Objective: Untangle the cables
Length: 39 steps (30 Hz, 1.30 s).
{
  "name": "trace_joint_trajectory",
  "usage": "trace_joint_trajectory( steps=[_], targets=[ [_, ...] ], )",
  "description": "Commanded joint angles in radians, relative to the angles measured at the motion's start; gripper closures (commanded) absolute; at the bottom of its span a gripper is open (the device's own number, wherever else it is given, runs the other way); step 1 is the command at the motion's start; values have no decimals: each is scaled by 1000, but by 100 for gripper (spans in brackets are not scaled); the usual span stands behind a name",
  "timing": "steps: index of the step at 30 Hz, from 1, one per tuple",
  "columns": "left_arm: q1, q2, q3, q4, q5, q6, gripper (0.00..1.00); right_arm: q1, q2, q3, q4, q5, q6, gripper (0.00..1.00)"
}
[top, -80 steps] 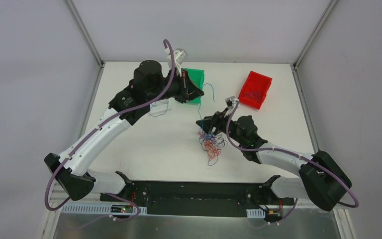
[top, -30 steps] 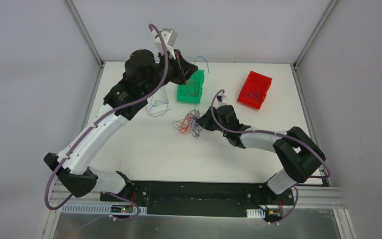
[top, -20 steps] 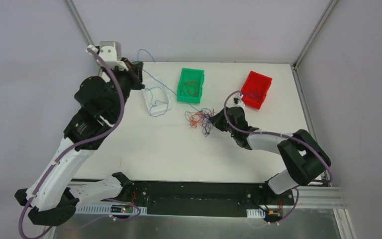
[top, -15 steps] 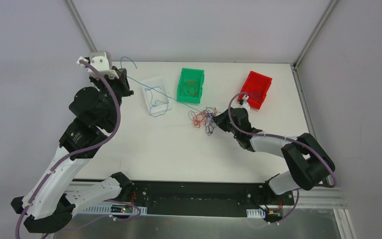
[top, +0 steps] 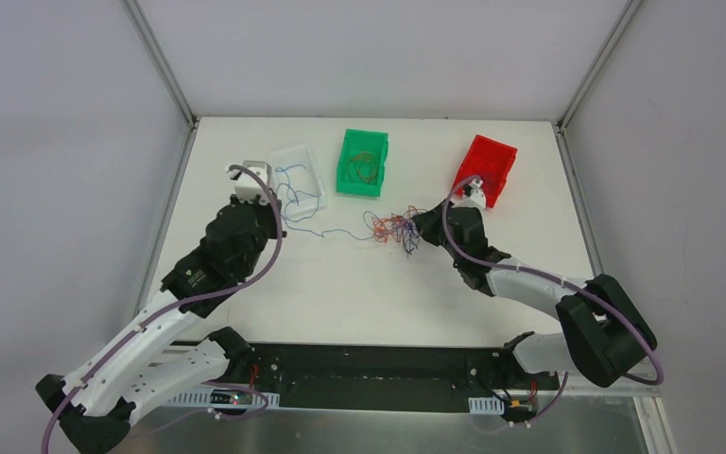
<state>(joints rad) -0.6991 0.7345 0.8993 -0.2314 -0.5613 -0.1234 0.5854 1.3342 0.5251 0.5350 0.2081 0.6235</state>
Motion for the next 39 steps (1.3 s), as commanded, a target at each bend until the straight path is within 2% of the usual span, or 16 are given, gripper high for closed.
trace_joint_trajectory(
  steps=[1,8,13,15,16,17,18,20,25,29,33,35,39],
  targets=[
    [2,45,-88,-36,158,-159,100,23,-39,26,38,-26,-99,85],
    [1,72,-159,-73,181,-234,100,114,-56,67,2,35,-273,85],
    [1,111,-164,-103,208,-263,92,152,-58,75,2,59,-336,87],
    [2,129,-154,-122,232,-260,69,161,-58,76,3,67,-347,88],
    [1,140,-144,-130,251,-252,52,162,-57,77,3,68,-349,88],
    [1,152,-133,-137,274,-243,40,163,-56,78,2,67,-348,88],
    [1,165,-122,-138,301,-232,32,166,-58,78,2,63,-349,88],
    [0,204,-97,-137,356,-204,25,169,-61,78,2,60,-351,89],
    [-4,322,-69,-54,529,-103,26,170,-43,96,-22,65,-352,89],
    [-25,383,-157,190,638,-2,30,170,-30,118,-53,66,-341,89],
    [-26,464,-218,409,697,98,29,170,-29,118,-53,76,-333,89],
    [-26,524,-206,427,778,182,31,171,-28,116,-53,73,-330,89],
    [-26,640,-141,442,858,247,36,169,-31,116,-53,77,-324,89]
  ],
)
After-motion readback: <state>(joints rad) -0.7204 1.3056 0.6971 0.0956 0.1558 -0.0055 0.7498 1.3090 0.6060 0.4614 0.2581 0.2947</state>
